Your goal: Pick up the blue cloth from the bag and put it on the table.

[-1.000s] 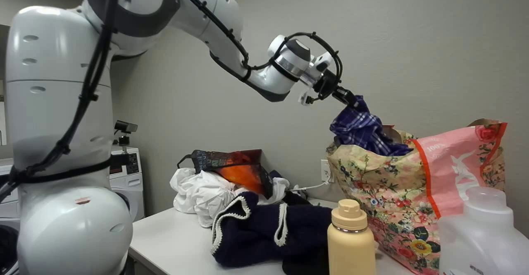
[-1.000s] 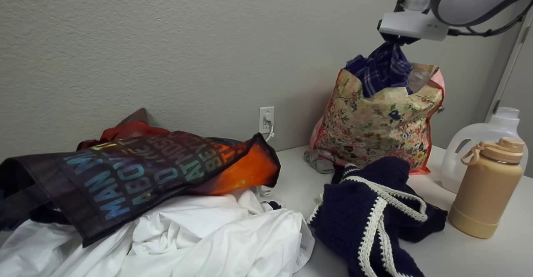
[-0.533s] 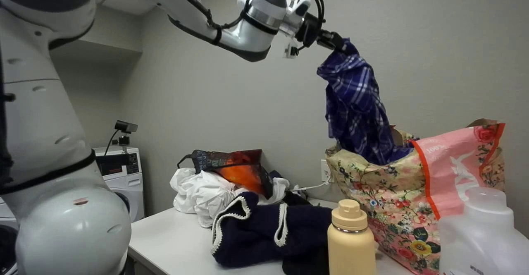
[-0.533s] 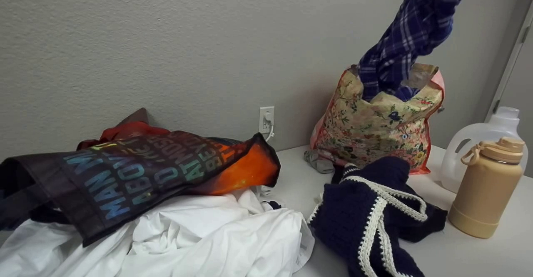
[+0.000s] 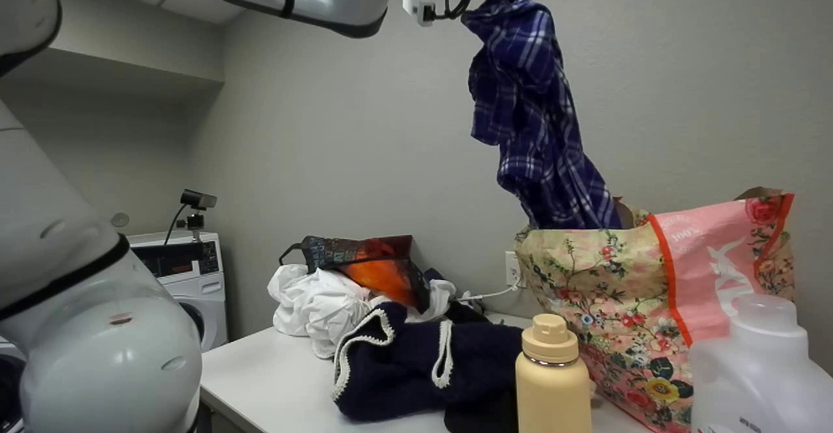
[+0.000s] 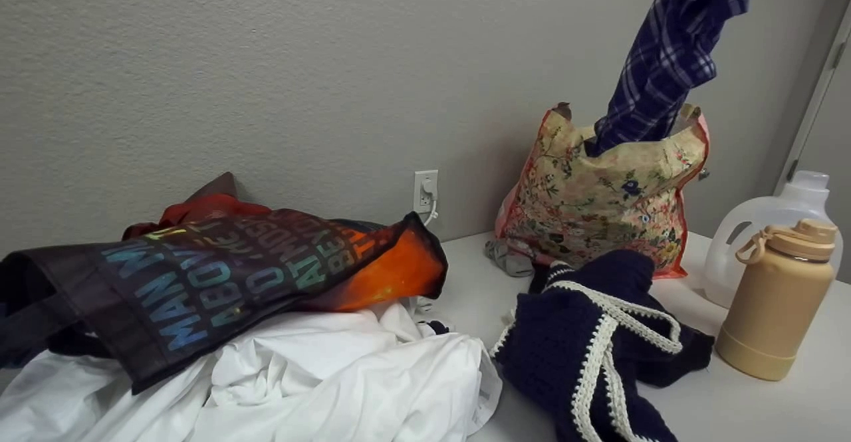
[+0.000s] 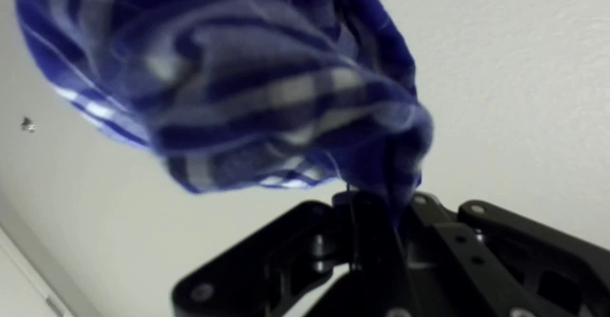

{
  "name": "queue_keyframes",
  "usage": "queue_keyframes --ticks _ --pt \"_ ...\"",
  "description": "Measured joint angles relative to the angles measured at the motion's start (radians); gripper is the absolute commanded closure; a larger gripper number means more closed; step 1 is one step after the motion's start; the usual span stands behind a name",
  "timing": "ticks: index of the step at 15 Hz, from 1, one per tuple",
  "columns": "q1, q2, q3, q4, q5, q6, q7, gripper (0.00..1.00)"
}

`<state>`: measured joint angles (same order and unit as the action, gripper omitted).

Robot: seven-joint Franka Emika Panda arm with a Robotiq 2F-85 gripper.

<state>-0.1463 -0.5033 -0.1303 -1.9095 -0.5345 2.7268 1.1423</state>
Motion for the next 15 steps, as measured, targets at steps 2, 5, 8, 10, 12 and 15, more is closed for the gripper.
queue_keyframes --ticks 2,5,8,10,12,15 --pt "0.012 -0.022 0.019 -0.015 0.141 0.059 -0.093 0.98" --pt "0.07 -0.046 0.059 -0.047 0.344 0.105 -0.239 0.98" --pt "0.164 -0.053 0.089 -0.065 0.534 0.143 -0.377 0.98" --pt "0.242 -0.052 0.093 -0.066 0.653 0.158 -0.473 0.98" --pt "0.325 -0.05 0.088 -0.059 0.769 0.171 -0.575 0.98" --pt "0.385 -0.028 0.086 -0.005 0.885 0.171 -0.671 0.98"
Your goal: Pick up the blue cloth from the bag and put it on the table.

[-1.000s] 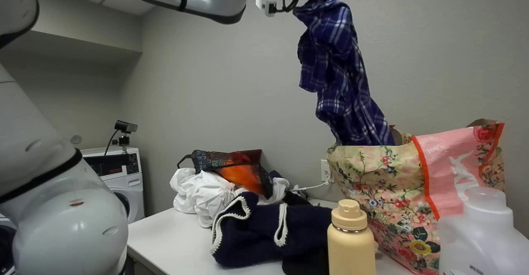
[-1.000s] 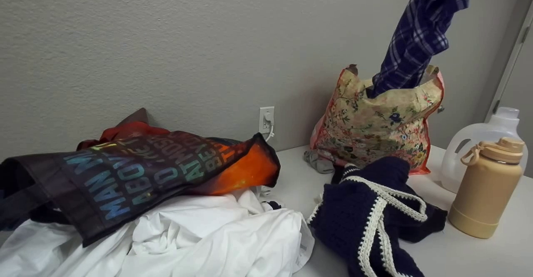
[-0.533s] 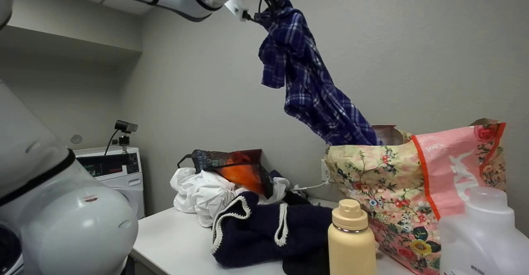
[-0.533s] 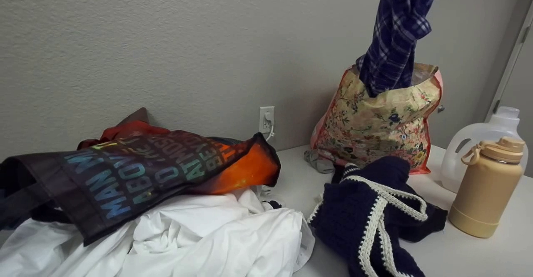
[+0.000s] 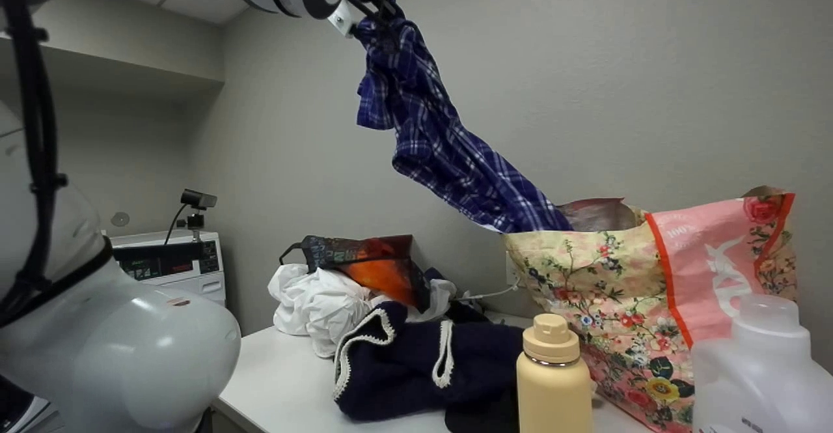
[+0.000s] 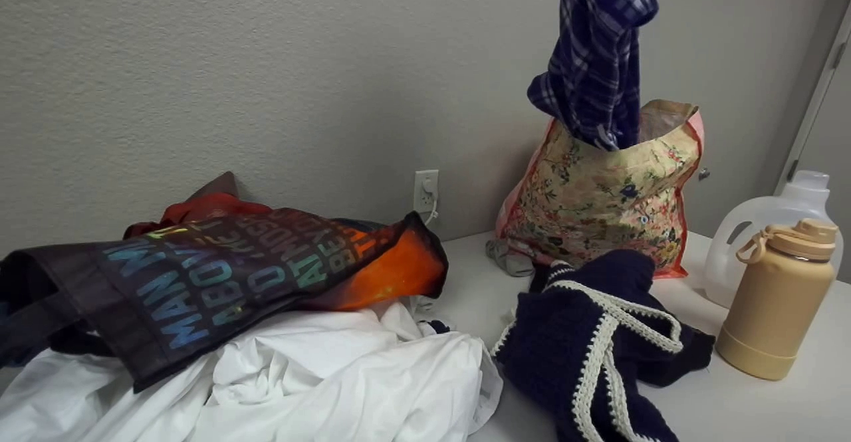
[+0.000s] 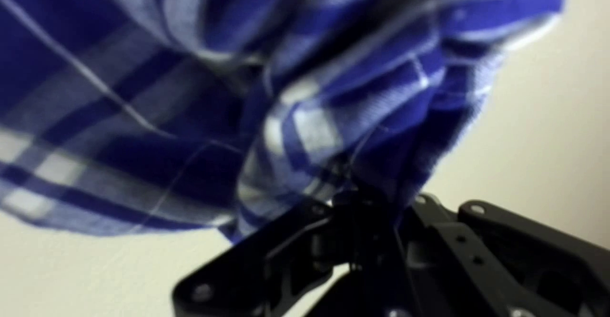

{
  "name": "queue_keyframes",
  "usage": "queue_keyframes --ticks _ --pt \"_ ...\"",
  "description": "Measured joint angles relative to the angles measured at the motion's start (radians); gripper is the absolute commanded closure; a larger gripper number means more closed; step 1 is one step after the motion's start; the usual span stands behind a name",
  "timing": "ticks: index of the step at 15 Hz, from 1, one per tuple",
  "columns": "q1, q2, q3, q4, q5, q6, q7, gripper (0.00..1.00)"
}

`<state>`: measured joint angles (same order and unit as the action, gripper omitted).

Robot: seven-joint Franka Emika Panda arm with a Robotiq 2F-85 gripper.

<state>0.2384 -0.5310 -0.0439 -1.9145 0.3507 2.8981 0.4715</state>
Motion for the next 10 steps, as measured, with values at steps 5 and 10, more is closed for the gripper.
queue_keyframes --ticks 5,10 --pt "-0.003 0.099 0.014 0.181 0.032 -0.022 -0.02 0.98" --pt "-0.069 0.212 0.066 0.389 0.012 -0.048 0.003 0.98"
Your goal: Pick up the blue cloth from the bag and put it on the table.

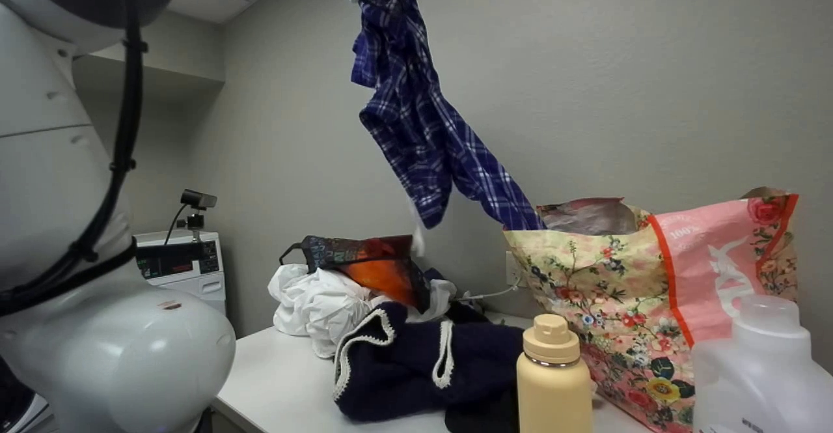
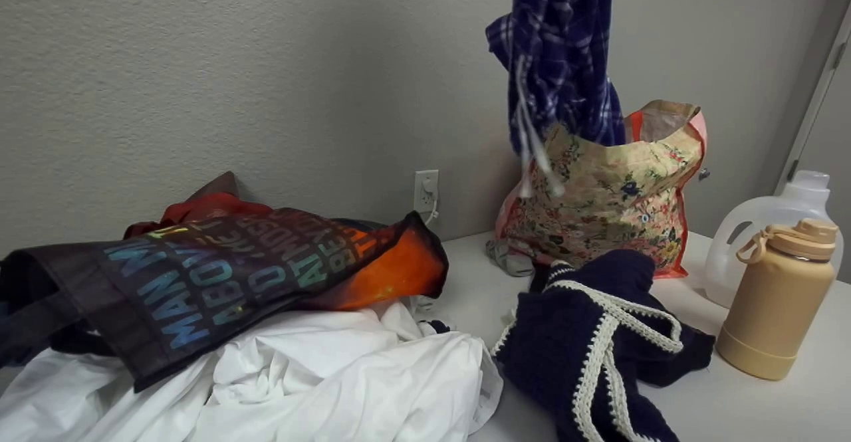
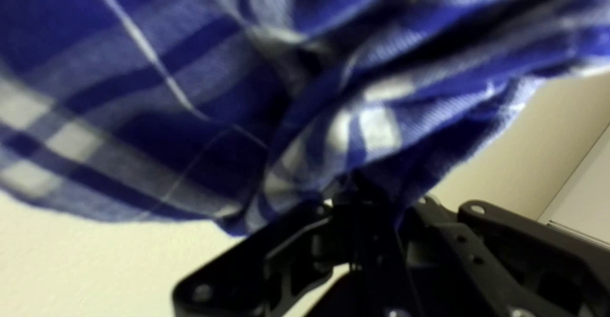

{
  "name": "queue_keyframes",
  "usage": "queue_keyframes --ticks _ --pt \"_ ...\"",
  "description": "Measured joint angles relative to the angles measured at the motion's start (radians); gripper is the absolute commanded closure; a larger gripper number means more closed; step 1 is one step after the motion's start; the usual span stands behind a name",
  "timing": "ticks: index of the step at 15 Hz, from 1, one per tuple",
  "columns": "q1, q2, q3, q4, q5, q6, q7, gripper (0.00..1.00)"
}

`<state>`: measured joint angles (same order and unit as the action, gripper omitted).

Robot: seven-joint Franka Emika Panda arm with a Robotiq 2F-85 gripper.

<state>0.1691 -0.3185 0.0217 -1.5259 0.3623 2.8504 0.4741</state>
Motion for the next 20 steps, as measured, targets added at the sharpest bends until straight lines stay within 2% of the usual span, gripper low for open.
queue_keyframes --ticks 3,6,9,11,13,16,18,20 --pt "-0.029 0.048 0.023 0.092 -0.078 -0.049 0.057 0.98" --pt "-0.048 0.09 0.047 0.148 -0.15 -0.162 0.084 0.98" --pt "-0.052 0.142 0.082 0.192 -0.143 -0.286 0.076 0.98" --pt "-0.03 0.167 0.094 0.18 -0.136 -0.346 0.045 0.98" --pt "-0.005 0.173 0.097 0.102 -0.085 -0.383 -0.013 0.98" --pt "0.02 0.159 0.095 -0.086 0.033 -0.403 -0.115 0.98" --pt "0.017 0.145 0.095 -0.209 0.042 -0.434 -0.133 0.98" --pt "-0.002 0.133 0.095 -0.335 -0.005 -0.442 -0.133 0.98"
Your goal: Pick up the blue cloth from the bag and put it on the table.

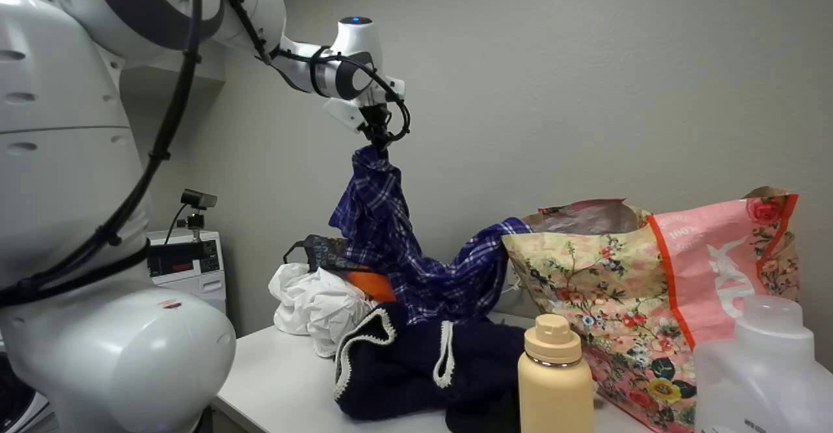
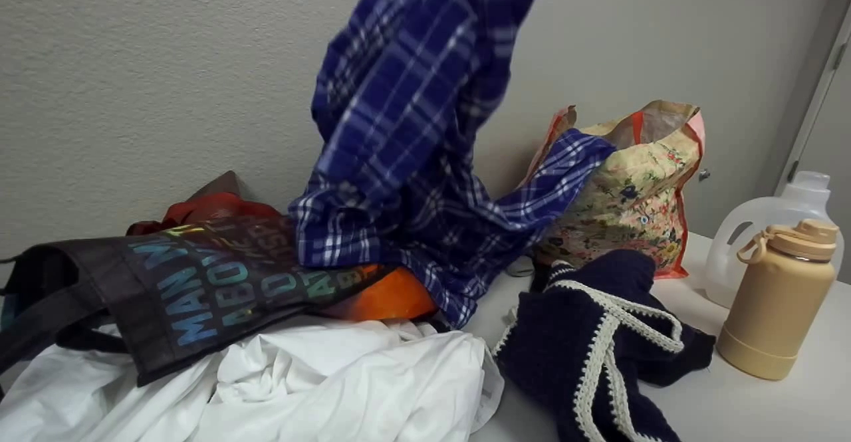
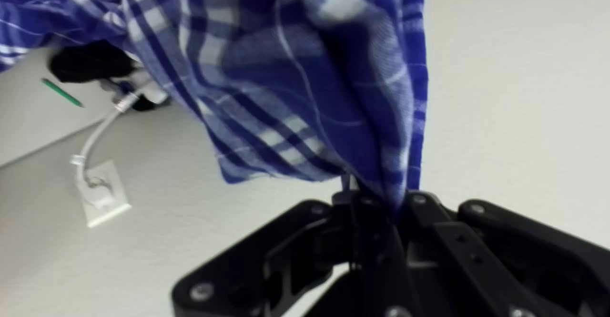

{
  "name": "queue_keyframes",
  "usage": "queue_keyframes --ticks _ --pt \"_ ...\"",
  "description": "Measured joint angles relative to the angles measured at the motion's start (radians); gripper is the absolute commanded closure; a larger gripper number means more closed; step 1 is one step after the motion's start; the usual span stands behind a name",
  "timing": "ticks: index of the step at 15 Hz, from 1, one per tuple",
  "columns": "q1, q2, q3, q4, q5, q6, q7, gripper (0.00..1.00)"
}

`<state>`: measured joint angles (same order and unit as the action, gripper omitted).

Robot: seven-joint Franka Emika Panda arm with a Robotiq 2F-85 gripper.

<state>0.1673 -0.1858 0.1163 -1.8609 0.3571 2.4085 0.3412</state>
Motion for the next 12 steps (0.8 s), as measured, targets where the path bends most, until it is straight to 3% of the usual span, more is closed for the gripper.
queue_keyframes --ticks 6,7,9,12 --pt "-0.13 -0.04 -0.014 -0.355 -0.282 0.016 0.035 0.96" --pt "-0.161 -0.047 -0.019 -0.411 -0.346 0.028 0.053 0.68" --pt "-0.229 -0.058 -0.033 -0.518 -0.491 0.07 0.101 0.6" --pt "-0.351 -0.062 -0.039 -0.641 -0.744 0.128 0.25 0.38"
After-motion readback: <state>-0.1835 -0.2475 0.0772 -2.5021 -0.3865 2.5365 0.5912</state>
